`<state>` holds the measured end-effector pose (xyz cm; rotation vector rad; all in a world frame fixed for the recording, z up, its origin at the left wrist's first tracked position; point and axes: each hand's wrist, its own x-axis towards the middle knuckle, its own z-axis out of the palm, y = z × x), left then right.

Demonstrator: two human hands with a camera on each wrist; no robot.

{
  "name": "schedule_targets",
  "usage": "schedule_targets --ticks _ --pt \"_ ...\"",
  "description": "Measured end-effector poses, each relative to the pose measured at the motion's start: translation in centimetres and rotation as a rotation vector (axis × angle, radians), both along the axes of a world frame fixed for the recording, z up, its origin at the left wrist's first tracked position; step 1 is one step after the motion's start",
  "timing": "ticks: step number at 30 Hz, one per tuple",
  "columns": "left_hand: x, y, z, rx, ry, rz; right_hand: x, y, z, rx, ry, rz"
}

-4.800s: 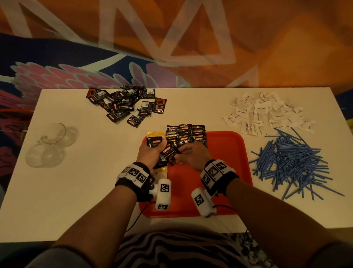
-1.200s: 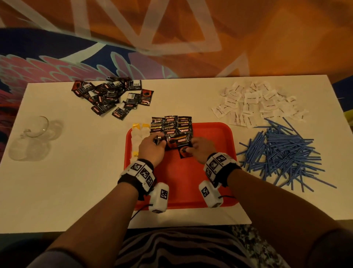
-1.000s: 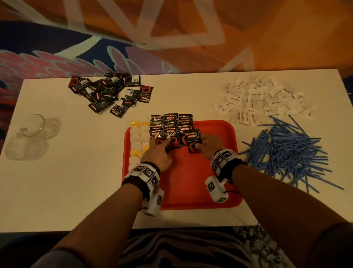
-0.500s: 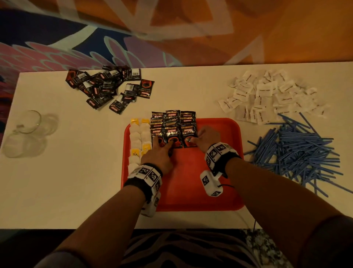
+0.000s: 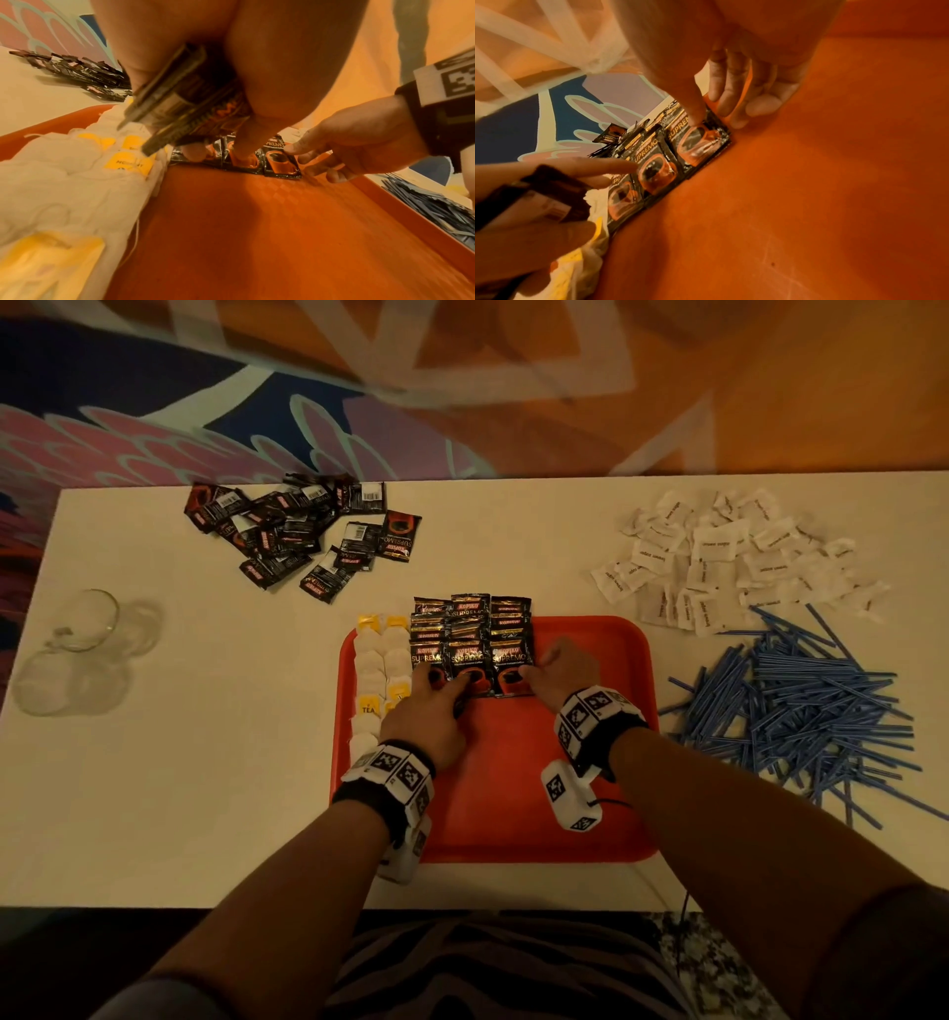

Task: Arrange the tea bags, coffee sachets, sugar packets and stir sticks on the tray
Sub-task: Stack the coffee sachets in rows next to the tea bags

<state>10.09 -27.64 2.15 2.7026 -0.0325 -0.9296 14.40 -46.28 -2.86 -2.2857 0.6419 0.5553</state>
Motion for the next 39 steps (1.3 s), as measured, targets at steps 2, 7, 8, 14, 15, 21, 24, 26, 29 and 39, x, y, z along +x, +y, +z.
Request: schedule_targets --ticks 2,7,8,14,15,21,24,26,29,39 --pt "-0.1 0.2 0.2 -0.086 -0.058 0.059 -0.2 -0.1 0.2 -0.006 -0.011 -0.008" --pt "0.4 0.8 1.1 -0.318 -0.115 0.382 -0.6 0.0 1.9 0.055 -0.054 0.005" --pt "0.6 1.0 1.4 -0.365 -0.119 0.446 -0.8 0.2 2.5 0.079 -0.063 0.031" --pt "0.7 2.9 2.5 -0.766 -0.043 0.871 -2.5 2.7 5.9 0.399 -0.099 0.246" --pt "0.6 3.2 2.8 -0.848 -0.031 0.934 -2.7 3.3 6.6 0.462 -0.08 0.255" --pt "0.2 4.0 4.2 -0.932 -0.003 1.048 -3.5 7.0 9.0 0.548 -0.118 0.226" --pt "0.3 4.8 5.3 -0.877 0.057 1.19 -3.3 7.7 9.6 0.467 -0.243 0.133" --pt "0.4 5.7 5.6 -0.96 0.232 1.274 -3.1 8.0 10.0 0.447 -0.351 0.106" --pt "0.3 6.6 6.3 -1.139 0.458 1.251 -3.0 8.5 10.6 0.387 -0.535 0.229" --pt "0.7 7.6 7.6 -1.224 0.085 1.169 -3.0 10.1 11.5 0.575 -0.176 0.138"
